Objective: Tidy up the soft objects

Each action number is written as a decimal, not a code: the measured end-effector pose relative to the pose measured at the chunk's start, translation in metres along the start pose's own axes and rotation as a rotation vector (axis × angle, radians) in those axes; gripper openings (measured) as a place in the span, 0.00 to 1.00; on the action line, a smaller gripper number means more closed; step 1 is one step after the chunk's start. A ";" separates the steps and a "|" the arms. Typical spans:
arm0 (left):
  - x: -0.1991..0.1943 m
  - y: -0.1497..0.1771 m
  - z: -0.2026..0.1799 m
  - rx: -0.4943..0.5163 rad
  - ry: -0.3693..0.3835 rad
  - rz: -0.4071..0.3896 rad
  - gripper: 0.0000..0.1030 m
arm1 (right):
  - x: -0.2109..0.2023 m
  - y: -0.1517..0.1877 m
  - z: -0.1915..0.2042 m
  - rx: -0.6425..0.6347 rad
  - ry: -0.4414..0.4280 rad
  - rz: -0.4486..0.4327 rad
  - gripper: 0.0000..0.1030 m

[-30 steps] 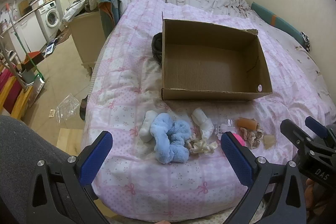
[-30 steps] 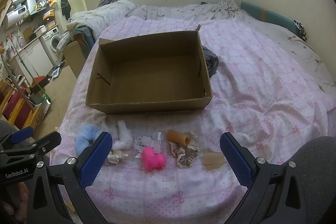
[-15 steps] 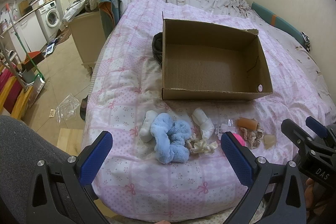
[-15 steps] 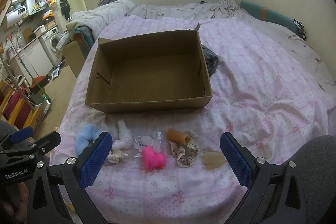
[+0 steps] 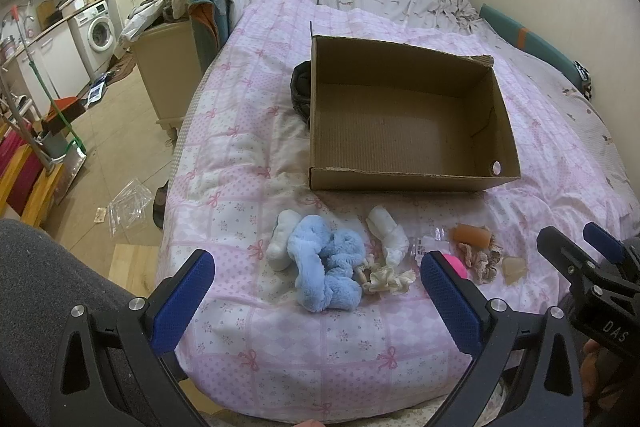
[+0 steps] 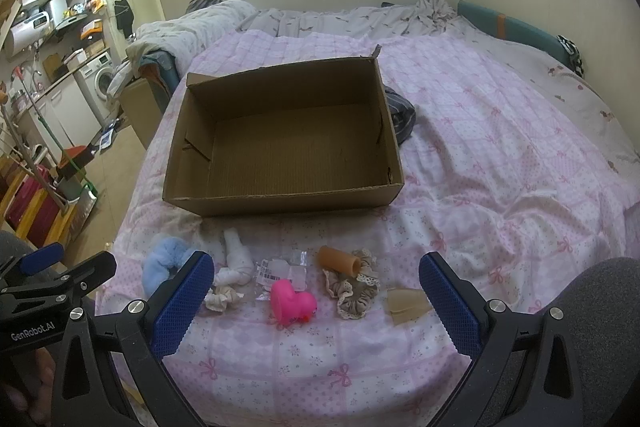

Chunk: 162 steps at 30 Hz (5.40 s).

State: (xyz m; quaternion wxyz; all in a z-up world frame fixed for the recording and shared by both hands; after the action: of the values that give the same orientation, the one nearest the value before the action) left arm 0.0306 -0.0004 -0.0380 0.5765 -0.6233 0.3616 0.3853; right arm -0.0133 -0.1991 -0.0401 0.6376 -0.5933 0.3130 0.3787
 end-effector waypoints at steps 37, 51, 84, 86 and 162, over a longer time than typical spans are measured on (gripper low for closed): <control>0.004 0.001 0.005 -0.006 -0.001 0.009 1.00 | 0.003 0.000 -0.006 0.025 -0.022 0.022 1.00; -0.004 -0.034 0.002 0.014 -0.004 0.034 1.00 | -0.023 -0.041 -0.028 0.083 -0.084 -0.014 1.00; 0.164 -0.032 0.027 -0.110 0.130 0.621 1.00 | 0.103 -0.035 -0.057 0.158 -0.105 0.361 1.00; 0.170 -0.031 0.020 -0.098 0.154 0.643 1.00 | 0.107 -0.035 -0.055 0.152 -0.119 0.368 1.00; 0.099 0.012 0.036 -0.038 0.075 0.422 0.16 | 0.076 -0.008 -0.005 -0.054 -0.267 0.412 0.11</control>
State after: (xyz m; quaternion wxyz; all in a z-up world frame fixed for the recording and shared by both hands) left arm 0.0617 0.0336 -0.1335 0.4571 -0.5586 0.4979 0.4807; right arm 0.0335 -0.1951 -0.1009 0.5664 -0.4786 0.3303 0.5840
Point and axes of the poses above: each gripper's, at about its wrist camera, not at the fingertips, and x roughly the way its jaws point, z to its left, y to its underside, the point moved 5 cm from there along x, roughly the way its jaws point, and after that the axes turned 12 degrees about z, right-handed, at the moved point
